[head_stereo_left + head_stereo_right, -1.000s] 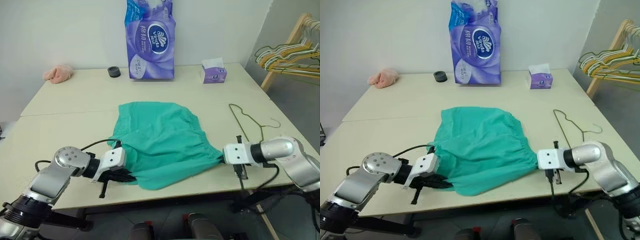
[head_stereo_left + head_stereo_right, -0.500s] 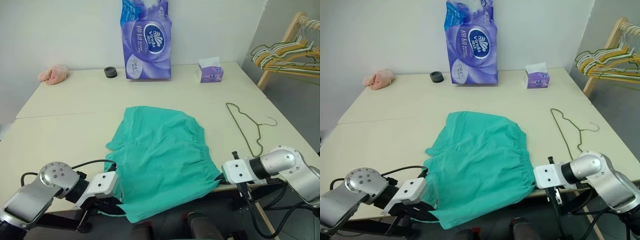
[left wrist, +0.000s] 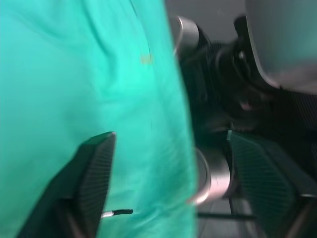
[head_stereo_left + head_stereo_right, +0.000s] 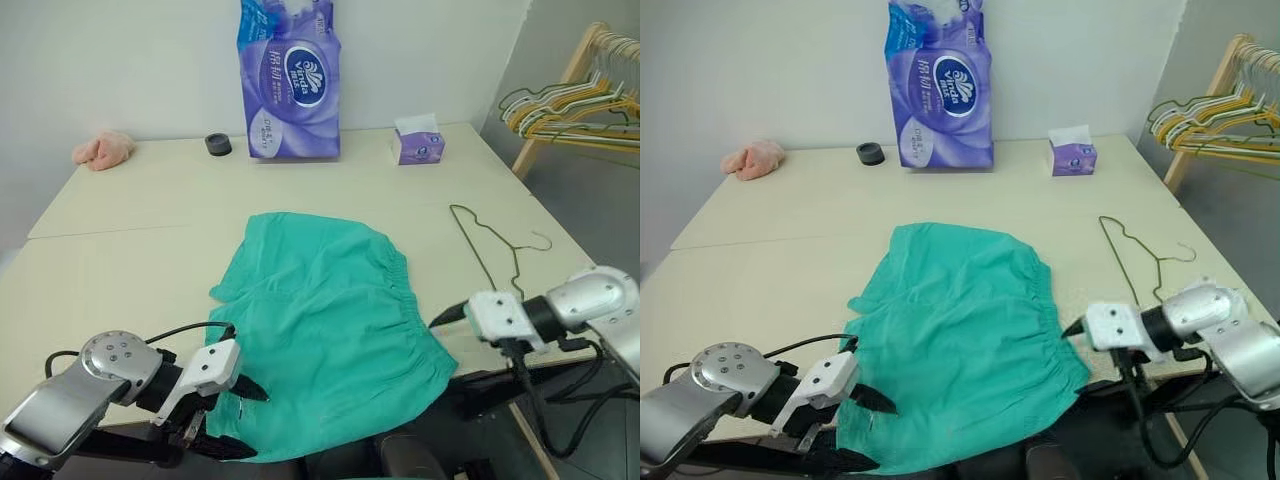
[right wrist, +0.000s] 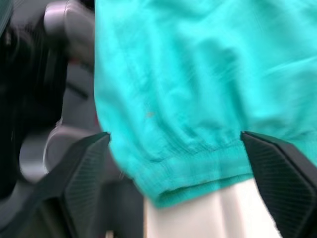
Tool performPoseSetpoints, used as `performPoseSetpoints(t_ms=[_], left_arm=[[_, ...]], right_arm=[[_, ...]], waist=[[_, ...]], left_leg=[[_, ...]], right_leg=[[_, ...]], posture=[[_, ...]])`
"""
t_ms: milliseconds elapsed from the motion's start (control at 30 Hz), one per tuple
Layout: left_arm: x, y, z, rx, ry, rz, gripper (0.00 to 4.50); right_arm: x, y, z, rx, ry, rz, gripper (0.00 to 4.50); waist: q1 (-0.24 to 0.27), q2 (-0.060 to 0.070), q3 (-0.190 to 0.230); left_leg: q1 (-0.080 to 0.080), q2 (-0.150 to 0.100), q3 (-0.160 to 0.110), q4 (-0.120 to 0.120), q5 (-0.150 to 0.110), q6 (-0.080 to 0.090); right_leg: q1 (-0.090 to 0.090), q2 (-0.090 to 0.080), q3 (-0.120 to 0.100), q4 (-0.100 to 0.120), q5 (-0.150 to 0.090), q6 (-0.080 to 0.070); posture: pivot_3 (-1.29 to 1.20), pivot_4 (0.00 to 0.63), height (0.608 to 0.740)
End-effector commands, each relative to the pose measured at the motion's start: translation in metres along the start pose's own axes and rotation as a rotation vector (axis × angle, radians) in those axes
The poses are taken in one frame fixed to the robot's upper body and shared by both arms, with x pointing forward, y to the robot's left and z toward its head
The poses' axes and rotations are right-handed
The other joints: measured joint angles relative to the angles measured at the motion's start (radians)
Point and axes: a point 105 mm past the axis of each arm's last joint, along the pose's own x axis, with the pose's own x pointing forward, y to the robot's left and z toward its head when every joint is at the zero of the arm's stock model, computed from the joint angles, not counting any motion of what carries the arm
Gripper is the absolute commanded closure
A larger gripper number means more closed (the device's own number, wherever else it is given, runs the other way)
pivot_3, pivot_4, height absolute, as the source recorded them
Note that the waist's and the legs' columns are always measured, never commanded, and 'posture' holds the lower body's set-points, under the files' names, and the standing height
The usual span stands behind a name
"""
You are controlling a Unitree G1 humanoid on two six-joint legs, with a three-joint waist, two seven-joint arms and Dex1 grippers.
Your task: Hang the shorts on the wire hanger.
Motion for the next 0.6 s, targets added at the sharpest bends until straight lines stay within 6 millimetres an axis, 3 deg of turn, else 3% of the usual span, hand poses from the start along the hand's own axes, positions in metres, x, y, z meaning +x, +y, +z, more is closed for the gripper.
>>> performPoseSetpoints(t_ms=[33,200,333,467,600], left_arm=[[-0.012,0.020,0.040,0.059,-0.185,0.139,0.01],[-0.020,0.057,0.076,0.069,-0.373,0.370,0.01],[-0.015,0.065,0.087,0.091,-0.383,0.393,0.01],[-0.012,0.067,0.090,0.108,-0.367,0.379,0.01],[-0.012,0.069,0.090,0.133,-0.336,0.367,0.01]], right_arm=[[-0.021,-0.041,0.013,0.121,-0.174,-0.269,0.10],[-0.039,-0.086,-0.018,0.342,-0.245,-0.668,0.10],[-0.067,-0.119,-0.074,0.532,-0.161,-1.056,0.10],[-0.085,-0.130,-0.109,0.639,-0.089,-1.249,0.10],[-0.088,-0.137,-0.134,0.703,-0.040,-1.290,0.10]], waist=[[0.001,-0.001,0.000],[0.004,-0.002,-0.001],[0.000,-0.002,-0.001],[-0.003,-0.001,-0.002],[-0.006,0.000,-0.002]], left_leg=[[0.000,0.000,0.000,0.000,0.000,0.000],[-0.002,-0.002,-0.001,0.001,0.000,0.000],[-0.003,-0.003,0.000,0.001,0.000,0.000],[-0.003,-0.004,0.002,0.001,0.000,0.000],[-0.002,-0.005,0.002,0.001,0.000,0.000]], right_leg=[[0.000,0.000,0.000,0.000,0.000,0.001],[0.000,0.000,0.002,0.000,0.001,0.002],[-0.001,-0.001,0.005,0.000,0.002,0.002],[-0.001,-0.001,0.005,0.000,0.004,-0.002],[-0.001,0.000,0.005,0.000,0.004,-0.001]], posture=[[-0.15,0.072,0.740],[-0.14,0.069,0.740],[-0.14,0.068,0.740],[-0.14,0.068,0.740],[-0.15,0.064,0.740]])
